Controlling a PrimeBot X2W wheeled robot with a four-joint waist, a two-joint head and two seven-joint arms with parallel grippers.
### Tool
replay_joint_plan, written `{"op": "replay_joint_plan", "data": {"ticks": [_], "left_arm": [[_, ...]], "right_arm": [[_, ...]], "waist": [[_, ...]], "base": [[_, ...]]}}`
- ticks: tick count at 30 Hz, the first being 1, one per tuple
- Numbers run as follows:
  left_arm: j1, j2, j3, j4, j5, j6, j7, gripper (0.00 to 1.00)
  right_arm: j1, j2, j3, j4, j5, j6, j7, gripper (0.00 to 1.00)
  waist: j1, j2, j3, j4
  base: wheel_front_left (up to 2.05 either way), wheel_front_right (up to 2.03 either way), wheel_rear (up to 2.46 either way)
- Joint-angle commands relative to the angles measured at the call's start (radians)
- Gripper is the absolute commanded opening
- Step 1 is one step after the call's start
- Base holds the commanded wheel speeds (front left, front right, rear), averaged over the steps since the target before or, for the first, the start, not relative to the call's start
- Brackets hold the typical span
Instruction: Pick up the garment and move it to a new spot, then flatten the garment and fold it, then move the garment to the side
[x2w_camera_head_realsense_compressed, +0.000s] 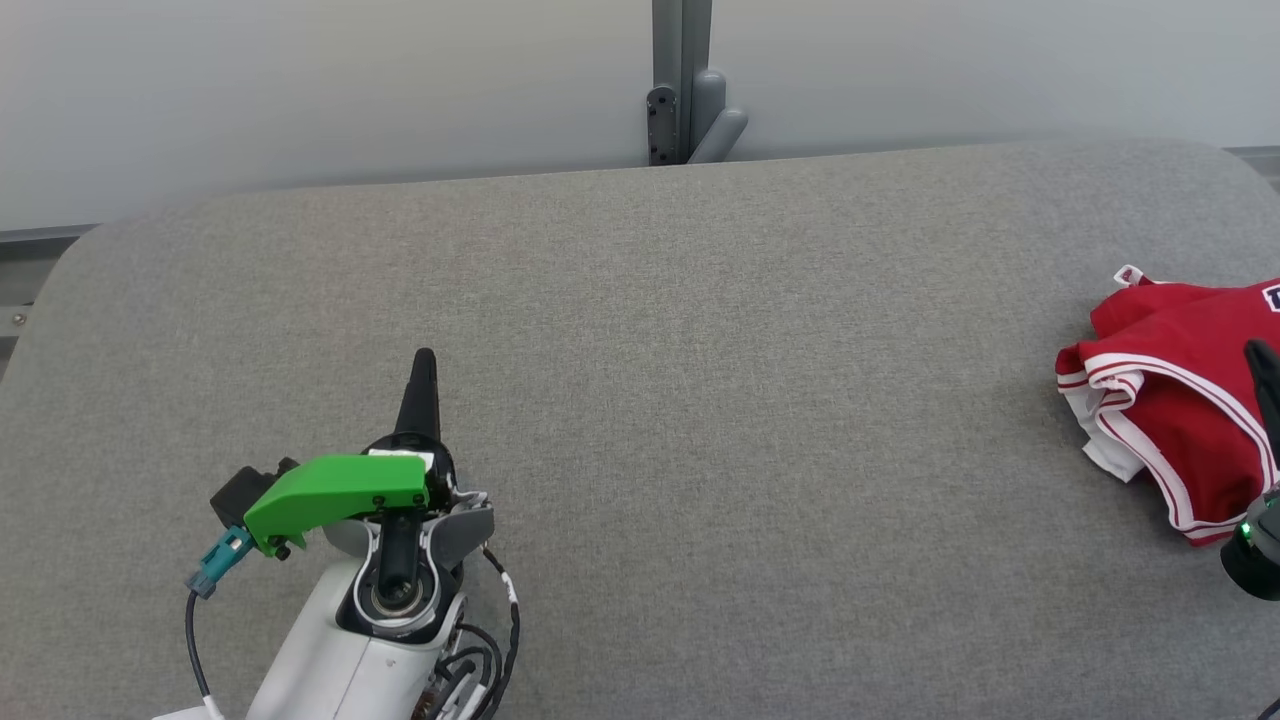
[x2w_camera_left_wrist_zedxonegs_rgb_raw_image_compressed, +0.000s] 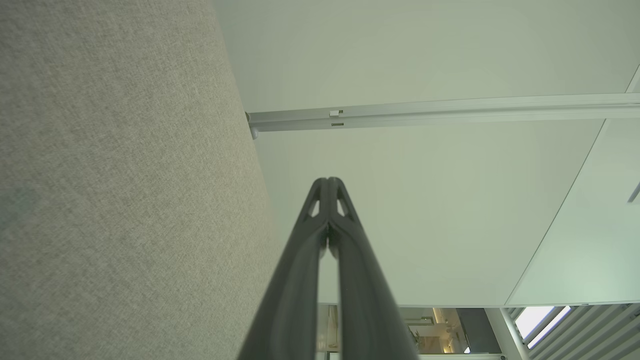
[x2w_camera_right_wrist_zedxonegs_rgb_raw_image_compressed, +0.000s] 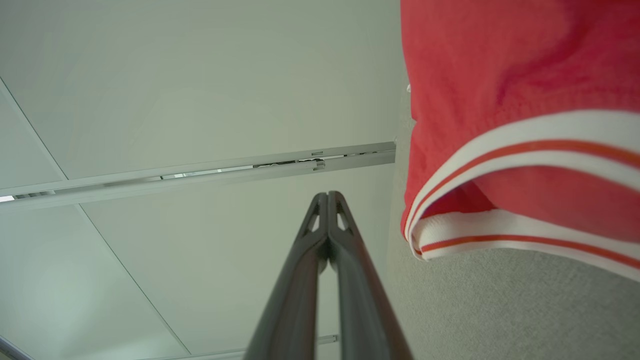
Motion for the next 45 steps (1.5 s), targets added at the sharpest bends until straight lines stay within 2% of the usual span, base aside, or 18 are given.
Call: {"op": "replay_joint_plan", "data": {"ticks": [1,45], "left_arm": [[-0.014,0.001,-0.001,0.000,-0.009,-0.003,-0.003,0.00],[-0.014,0.001,-0.001,0.000,-0.010,-0.003,-0.003,0.00]], "right_arm": [[-0.009,-0.005,-0.001,0.002,0.004,0.000,0.002,0.00],[-0.009,-0.005,-0.001,0.002,0.004,0.000,0.002,0.00]], "waist": [[0.0000,0.0000,0.000,0.000],[0.0000,0.0000,0.000,0.000]], "base": [[0.00,0.00,0.00],[0.00,0.00,0.00]]}}
